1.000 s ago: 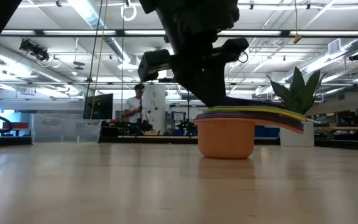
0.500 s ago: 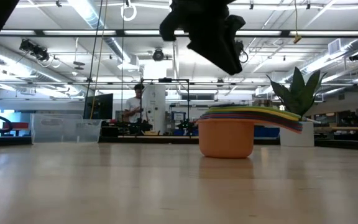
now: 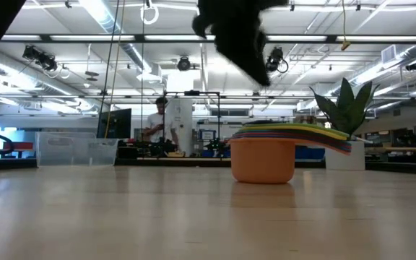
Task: Nest measuring cups in basket
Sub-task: Stack the dark blue measuring cup on top of the green measuring cup
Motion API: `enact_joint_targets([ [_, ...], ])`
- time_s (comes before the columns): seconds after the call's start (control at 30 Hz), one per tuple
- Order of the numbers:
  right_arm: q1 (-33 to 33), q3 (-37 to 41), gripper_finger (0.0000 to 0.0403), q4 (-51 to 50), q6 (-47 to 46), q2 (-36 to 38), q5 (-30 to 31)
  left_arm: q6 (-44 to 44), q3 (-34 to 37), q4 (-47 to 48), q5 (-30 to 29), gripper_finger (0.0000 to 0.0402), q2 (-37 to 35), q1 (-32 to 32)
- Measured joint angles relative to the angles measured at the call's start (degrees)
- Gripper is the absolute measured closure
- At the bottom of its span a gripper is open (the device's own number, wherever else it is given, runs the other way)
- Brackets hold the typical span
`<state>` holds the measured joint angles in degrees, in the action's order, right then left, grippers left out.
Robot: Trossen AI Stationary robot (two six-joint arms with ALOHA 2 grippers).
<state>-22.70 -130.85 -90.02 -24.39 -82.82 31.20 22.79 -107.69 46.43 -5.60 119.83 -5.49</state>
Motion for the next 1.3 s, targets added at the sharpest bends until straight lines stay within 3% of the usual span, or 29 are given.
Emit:
enact_joint_targets([
  [0.17,0.02,0.0,0.04,0.0,-0.04,0.02,0.0,-12.15,4.18,3.87,-0.49,0.0322,0.07,5.39],
  [0.27,0.02,0.0,0.04,0.0,-0.04,0.02,0.1,-14.7,6.79,3.8,-0.2,0.033,0.32,7.47],
  [0.53,0.02,0.0,0.04,0.14,0.09,0.02,0.66,-13.42,9.65,-4.75,3.06,0.0338,0.24,8.98],
  [1.3,0.0,0.0,0.04,0.71,0.14,0.06,0.7,-8.24,9.74,-10.63,8.91,0.0338,4.35,8.39],
])
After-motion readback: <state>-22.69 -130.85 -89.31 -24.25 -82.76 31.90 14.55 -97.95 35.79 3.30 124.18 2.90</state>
